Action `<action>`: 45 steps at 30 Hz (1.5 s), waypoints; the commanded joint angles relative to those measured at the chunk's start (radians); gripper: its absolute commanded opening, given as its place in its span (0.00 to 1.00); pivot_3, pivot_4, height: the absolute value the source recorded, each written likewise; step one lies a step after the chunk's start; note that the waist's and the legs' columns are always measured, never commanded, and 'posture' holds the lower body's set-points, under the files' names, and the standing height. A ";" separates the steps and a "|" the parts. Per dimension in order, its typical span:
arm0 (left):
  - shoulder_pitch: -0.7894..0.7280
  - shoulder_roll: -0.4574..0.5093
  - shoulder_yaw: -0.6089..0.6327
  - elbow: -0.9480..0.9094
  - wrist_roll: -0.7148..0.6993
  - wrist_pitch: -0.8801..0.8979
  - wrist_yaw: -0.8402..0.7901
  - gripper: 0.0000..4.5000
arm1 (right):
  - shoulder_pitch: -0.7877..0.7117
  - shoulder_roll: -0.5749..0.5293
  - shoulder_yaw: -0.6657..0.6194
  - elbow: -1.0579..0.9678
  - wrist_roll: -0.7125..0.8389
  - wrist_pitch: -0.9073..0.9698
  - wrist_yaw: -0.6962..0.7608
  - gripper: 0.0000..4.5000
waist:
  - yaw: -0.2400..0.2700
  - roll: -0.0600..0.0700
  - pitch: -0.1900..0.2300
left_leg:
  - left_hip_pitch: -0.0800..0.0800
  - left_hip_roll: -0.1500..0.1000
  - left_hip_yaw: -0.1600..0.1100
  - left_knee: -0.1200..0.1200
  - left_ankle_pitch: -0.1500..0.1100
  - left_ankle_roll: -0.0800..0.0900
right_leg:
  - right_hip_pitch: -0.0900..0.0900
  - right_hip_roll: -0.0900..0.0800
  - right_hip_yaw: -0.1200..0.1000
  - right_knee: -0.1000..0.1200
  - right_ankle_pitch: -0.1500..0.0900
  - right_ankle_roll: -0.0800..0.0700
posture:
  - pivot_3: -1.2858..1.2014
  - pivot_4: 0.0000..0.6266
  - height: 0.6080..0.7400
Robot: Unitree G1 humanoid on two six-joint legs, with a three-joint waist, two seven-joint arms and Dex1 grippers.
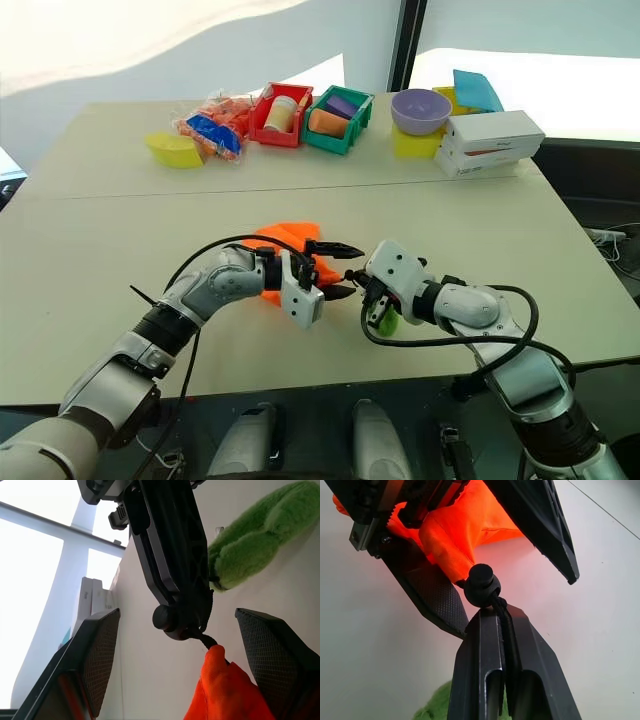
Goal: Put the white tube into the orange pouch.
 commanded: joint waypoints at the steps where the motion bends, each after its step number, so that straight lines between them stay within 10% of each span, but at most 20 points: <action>1: -0.024 0.006 -0.007 -0.017 -0.006 -0.025 0.016 0.87 | -0.017 -0.006 -0.024 -0.039 0.011 -0.003 -0.003 0.00 | 0.000 0.000 0.000 | 0.000 0.000 0.000 0.000 0.000 0.000 | 0.000 0.000 0.000 0.000 0.000 0.000 | 0.52 0.24 1.00; 13: -0.039 0.044 -0.005 -0.019 0.019 -0.110 0.058 0.87 | -0.015 -0.006 -0.021 -0.030 0.013 0.003 -0.005 0.00 | 0.000 0.000 0.000 | 0.000 0.000 0.000 0.000 0.000 0.000 | 0.000 0.000 0.000 0.000 0.001 0.001 | 0.52 0.24 1.00; 17: -0.039 0.045 -0.014 -0.015 0.009 -0.124 0.052 0.60 | -0.016 -0.006 -0.022 -0.030 0.012 0.004 -0.005 0.00 | 0.000 0.000 0.000 | 0.000 0.000 0.000 0.000 0.000 0.000 | 0.000 0.000 0.000 0.000 0.001 0.001 | 0.52 0.24 1.00; 22: -0.035 0.049 -0.028 -0.013 -0.004 -0.118 0.036 0.02 | -0.012 -0.007 -0.025 -0.036 0.013 0.006 -0.007 0.00 | -0.001 0.000 0.000 | 0.000 0.000 0.000 0.000 0.000 0.000 | 0.000 0.000 0.000 0.000 0.001 0.001 | 0.52 0.24 1.00; 45: 0.058 0.126 0.007 -0.099 -0.323 0.125 -0.195 0.02 | 0.023 -0.073 -0.070 0.002 -0.016 -0.026 0.003 0.00 | -0.002 0.000 0.000 | 0.000 0.000 0.000 0.000 0.000 0.000 | 0.000 0.000 0.000 0.001 0.002 -0.001 | 0.52 0.24 1.00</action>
